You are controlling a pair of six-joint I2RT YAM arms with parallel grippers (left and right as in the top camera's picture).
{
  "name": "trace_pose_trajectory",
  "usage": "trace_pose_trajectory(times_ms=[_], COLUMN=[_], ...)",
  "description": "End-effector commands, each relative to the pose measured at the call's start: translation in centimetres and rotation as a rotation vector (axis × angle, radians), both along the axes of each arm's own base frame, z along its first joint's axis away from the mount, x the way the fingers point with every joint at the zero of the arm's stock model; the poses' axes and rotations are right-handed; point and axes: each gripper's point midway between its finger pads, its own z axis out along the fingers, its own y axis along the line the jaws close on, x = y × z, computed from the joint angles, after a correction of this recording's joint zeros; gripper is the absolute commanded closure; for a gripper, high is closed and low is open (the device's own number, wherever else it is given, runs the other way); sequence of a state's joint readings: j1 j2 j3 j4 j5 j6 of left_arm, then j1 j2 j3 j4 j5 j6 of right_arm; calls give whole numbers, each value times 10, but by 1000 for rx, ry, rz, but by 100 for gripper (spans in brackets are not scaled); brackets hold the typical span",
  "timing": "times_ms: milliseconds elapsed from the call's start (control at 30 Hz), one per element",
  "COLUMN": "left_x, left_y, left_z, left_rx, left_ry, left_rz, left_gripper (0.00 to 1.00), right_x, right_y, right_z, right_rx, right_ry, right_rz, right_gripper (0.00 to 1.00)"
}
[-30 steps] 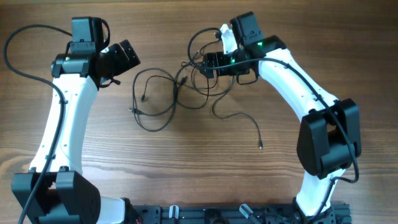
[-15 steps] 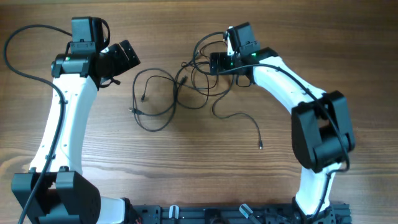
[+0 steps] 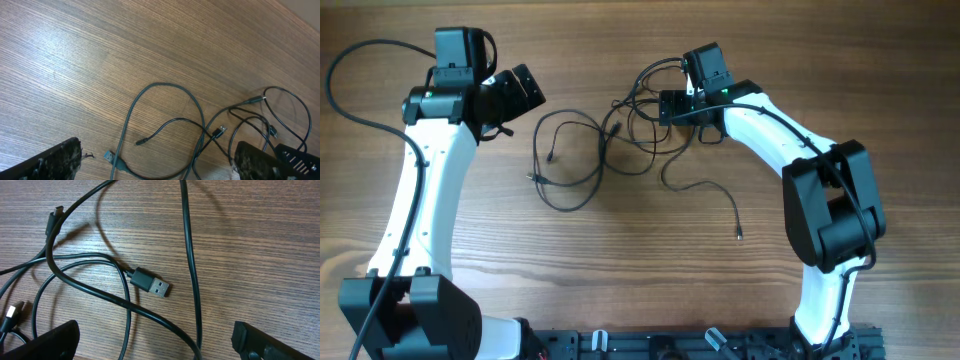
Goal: Untangle cables
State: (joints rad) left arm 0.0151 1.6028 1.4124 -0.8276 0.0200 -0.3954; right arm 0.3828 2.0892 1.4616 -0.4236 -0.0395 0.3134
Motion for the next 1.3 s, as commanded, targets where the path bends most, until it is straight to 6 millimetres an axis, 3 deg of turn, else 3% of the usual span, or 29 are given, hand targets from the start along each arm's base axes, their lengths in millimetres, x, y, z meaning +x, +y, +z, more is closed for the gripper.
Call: trace_pose_trajectory(times_ms=[0,167,233,333,367,467,533,700,833,933,1100,1167,1267], left_x=[-1,-1,-1,-1,-1,-1,-1,-1,-1,-1,-1,-1,-1], left_y=[4,4,4,4,4,4,4,4,4,4,4,4,4], left_z=[-4,-4,-4,-4,-4,-4,-4,-4,-4,-4,-4,-4,-4], left_rx=[9,9,9,9,9,9,9,9,9,9,9,9,9], left_ry=[10,10,10,10,10,10,10,10,10,10,10,10,10], left_rz=[16,16,16,16,16,16,16,16,16,16,16,16,16], left_gripper=[0,0,0,0,0,0,0,0,0,0,0,0,0], right_x=[1,1,9,26,27,7,-18,-56,-65,-43,0,-7,-53], right_y=[-5,-5,-4,5,8,32,55,78,76,76,55,70,112], right_z=[-7,-7,5,76,111,138,133,84,52,60,79,83,87], right_rx=[-21,-21,-44,-62,-42,85,183,163,49,38,15,66,263], right_ry=[4,3,-46,-174,-206,-183,-86,64,92,1,-155,-164,-59], right_rz=[-14,-13,43,138,140,224,281,295,277,253,216,369,572], right_gripper=[0,0,4,10,10,12,14,10,9,7,5,9,23])
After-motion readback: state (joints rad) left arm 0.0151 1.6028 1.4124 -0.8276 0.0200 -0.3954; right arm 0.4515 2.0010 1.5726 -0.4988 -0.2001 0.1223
